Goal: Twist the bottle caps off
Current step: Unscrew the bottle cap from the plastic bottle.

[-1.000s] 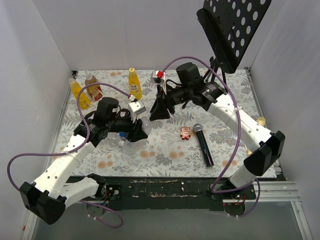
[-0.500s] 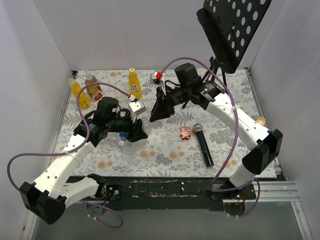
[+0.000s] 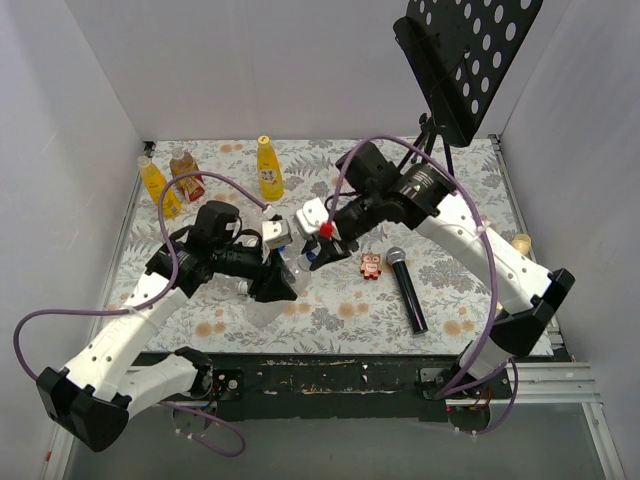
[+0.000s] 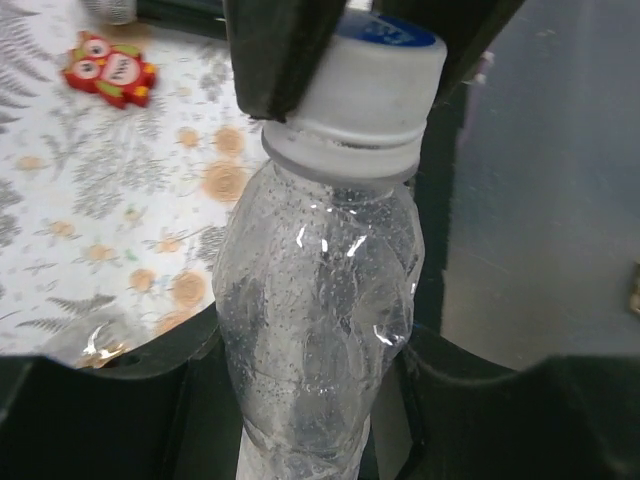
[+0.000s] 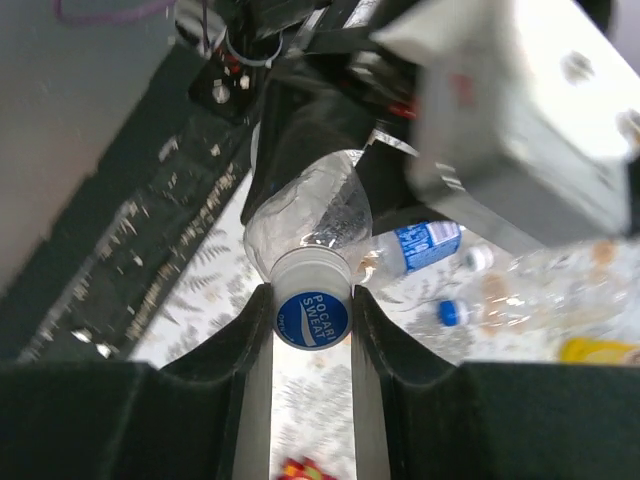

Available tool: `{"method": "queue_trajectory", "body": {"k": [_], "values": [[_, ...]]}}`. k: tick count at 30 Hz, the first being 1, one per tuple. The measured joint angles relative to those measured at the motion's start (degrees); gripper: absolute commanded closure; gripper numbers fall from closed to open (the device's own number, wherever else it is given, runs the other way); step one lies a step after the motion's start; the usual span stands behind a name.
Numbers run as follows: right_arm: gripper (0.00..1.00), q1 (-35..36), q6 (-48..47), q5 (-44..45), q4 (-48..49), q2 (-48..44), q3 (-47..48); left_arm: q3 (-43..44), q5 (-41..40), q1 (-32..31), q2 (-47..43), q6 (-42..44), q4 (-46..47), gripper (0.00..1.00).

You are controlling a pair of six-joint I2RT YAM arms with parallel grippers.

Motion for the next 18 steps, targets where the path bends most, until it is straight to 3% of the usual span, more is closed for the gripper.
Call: {"method": "queue_trajectory", "body": {"k": [6,11,12,15,16,18], "values": [[0.99,7.8,-23.1,8.7,-4.6,-7.2,-4.5,0.1,9.1,-1.6,2.1,3.9,-3.8,1.00],[0.95,11.8,-30.7,16.7,-4.5,-9.8,-7.4,0.2,11.5,-2.2,4.2,5.4,-5.7,1.00],[0.86,12.0,-30.8,17.5,-4.1,-9.8,-7.8,0.2,11.3,-2.2,4.5,5.4,-5.8,1.00],[0.43,12.0,-24.2,18.8,-1.8,-9.8,-8.5,0.2,10.2,-2.1,4.6,5.0,-6.1,1.00],[0.35,12.0,-20.8,18.9,-1.0,-9.9,-8.6,0.2,9.9,-2.1,4.6,4.7,-6.1,1.00],[0.30,11.6,-12.5,15.9,1.5,-9.9,-9.0,0.2,7.6,-2.1,4.5,3.4,-4.5,1.00]]}}
